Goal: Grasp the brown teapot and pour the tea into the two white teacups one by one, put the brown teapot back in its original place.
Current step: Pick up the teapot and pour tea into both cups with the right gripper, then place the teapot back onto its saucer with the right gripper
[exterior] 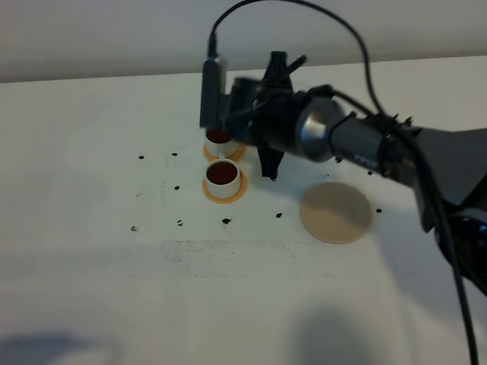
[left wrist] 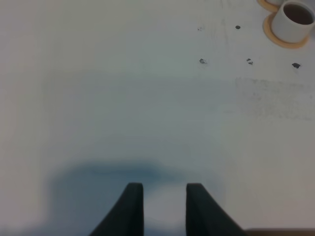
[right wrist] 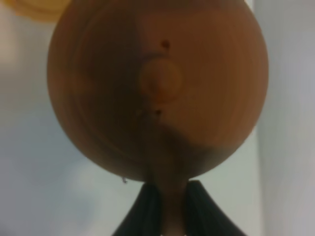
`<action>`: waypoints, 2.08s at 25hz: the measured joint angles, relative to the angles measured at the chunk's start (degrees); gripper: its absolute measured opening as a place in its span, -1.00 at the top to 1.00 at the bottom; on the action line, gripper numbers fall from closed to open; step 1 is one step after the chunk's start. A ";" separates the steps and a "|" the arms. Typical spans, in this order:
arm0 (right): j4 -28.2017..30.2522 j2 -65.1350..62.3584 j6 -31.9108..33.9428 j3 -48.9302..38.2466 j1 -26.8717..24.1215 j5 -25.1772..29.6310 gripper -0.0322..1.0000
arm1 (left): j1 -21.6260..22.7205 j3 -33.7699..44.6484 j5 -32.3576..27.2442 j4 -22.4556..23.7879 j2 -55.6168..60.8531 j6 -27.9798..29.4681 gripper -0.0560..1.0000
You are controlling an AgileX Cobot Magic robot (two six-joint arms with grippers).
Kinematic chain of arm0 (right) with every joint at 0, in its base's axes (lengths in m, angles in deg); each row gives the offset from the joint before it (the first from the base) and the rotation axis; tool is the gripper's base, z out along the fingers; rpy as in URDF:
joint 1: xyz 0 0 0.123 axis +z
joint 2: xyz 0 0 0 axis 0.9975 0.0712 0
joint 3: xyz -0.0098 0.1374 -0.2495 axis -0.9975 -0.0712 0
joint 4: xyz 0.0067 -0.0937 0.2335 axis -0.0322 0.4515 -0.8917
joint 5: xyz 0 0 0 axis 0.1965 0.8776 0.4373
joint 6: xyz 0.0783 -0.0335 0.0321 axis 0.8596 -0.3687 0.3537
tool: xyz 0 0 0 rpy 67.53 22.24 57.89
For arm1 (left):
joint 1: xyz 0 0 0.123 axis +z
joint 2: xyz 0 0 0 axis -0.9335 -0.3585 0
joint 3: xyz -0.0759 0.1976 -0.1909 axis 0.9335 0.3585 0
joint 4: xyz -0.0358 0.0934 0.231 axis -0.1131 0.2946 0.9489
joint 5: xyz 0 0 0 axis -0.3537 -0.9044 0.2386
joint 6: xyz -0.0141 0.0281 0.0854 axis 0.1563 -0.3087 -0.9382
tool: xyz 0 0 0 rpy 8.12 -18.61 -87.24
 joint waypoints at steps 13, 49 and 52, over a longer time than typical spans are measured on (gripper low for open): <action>-23.41 -1.26 4.14 6.19 -8.57 3.60 0.76 | 0.00 0.00 0.00 0.00 0.00 0.00 0.50; -31.56 -0.92 4.98 6.44 -9.71 8.49 0.76 | 0.00 0.00 0.00 0.00 0.00 0.00 0.50; -31.45 -3.96 4.98 5.34 -9.71 10.23 0.76 | 0.00 0.00 0.00 0.00 0.00 0.00 0.50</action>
